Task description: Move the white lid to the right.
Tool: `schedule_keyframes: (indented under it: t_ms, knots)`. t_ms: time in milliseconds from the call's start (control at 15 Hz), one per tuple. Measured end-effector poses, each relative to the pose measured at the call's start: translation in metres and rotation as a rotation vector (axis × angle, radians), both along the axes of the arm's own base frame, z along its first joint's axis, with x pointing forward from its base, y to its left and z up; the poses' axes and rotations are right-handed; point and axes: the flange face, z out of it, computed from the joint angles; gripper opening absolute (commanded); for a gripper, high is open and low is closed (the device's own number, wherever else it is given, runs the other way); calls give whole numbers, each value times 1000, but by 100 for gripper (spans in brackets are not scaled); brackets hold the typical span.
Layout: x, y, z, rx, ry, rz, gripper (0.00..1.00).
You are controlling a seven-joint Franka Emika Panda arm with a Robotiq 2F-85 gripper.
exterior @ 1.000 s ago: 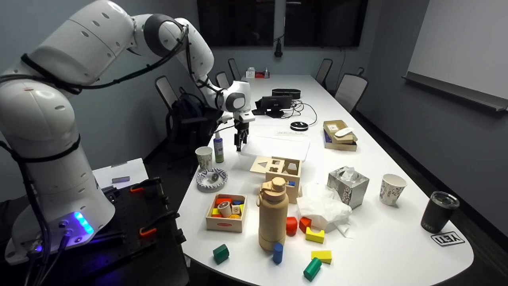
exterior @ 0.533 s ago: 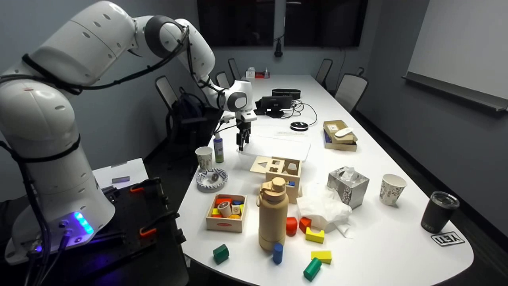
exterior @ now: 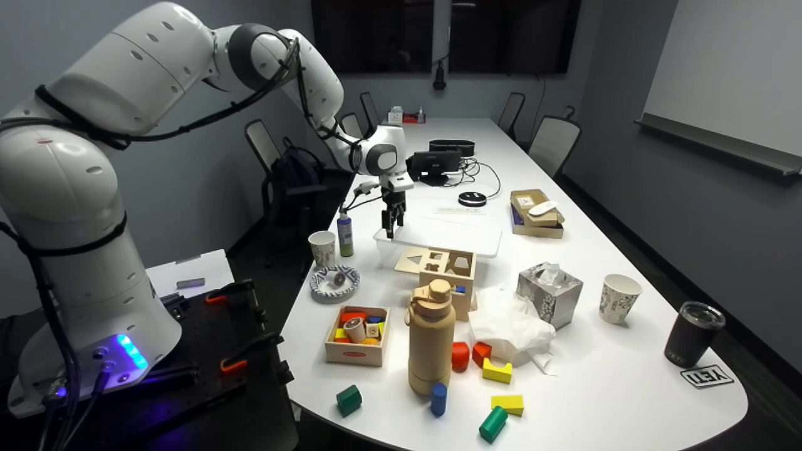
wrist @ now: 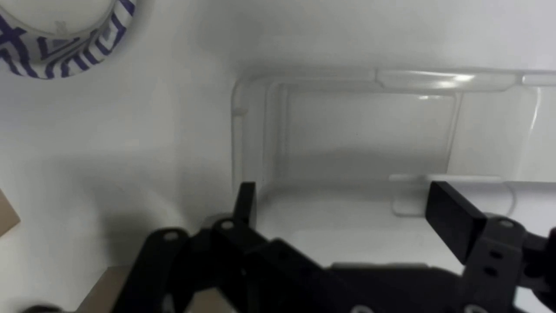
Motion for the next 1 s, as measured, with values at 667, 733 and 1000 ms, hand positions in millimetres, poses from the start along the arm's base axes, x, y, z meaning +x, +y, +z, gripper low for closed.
schedule_keyframes:
  t_ms: [667, 733, 1000]
  knots:
    - [14, -32, 5, -25, -23, -53, 100]
    - [15, -36, 5, -26, -25, -59, 100]
    - [19, -37, 9, -21, -34, -62, 100]
